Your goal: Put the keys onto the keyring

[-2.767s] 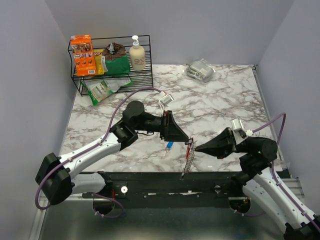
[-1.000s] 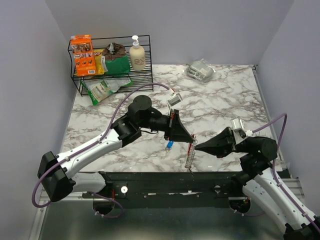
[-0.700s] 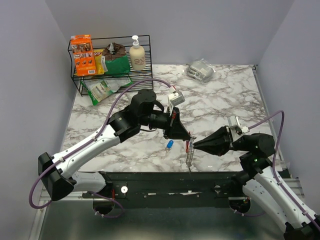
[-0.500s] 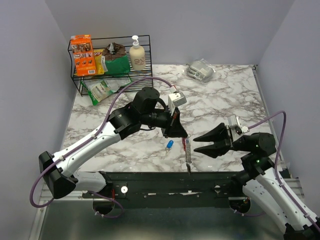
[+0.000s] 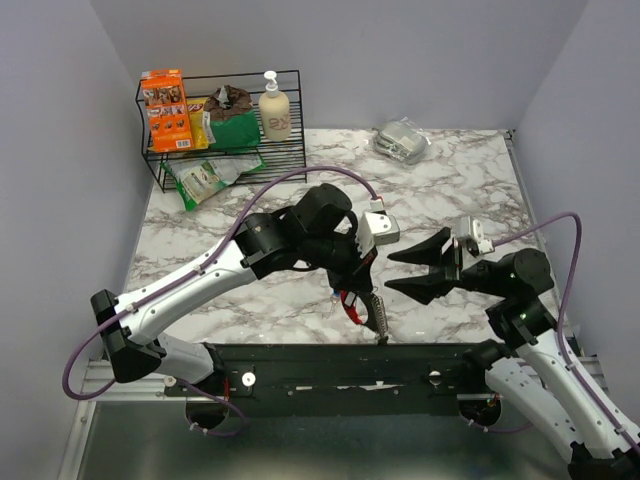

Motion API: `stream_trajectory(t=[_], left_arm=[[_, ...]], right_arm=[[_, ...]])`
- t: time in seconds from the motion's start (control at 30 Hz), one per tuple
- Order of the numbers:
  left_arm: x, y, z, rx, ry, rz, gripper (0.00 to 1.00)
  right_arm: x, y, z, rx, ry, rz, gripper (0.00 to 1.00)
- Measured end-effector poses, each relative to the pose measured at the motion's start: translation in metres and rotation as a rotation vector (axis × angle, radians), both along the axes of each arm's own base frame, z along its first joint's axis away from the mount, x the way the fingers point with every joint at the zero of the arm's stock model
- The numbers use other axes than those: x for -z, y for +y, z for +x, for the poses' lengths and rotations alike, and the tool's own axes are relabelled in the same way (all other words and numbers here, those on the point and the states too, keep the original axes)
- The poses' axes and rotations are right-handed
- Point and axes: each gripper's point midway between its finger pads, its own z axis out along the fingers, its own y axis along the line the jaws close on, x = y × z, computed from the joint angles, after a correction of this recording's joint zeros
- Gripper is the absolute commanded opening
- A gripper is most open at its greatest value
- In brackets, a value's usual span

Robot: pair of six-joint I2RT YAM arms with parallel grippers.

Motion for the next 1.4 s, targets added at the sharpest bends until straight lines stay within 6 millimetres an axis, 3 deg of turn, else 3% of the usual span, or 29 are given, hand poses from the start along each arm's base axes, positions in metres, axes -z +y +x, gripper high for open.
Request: stream_trajectory(t=[0.23, 0.57, 1.27, 1.4], left_arm=[[0.004, 0.001, -0.008, 0.034, -0.018, 0.036, 0.0], [-0.002, 0.0, -0.011, 0.043, -0.038, 0.03, 0.0], [-0.005, -0.006, -0.012, 0.05, -0.043, 0.024, 0.0], [-0.004, -0.01, -0.012, 0.054, -0.038, 0.027, 0.0]], right_arm=[[0.02, 0.006, 0.012, -0.012, 0.071, -0.084, 0.51], [0.044, 0.011, 0.001, -0.119, 0.154, -0.157, 0.38], [0.048, 0.013, -0.017, -0.254, 0.179, -0.172, 0.23], [0.05, 0.014, -0.019, -0.271, 0.191, -0.177, 0.08]])
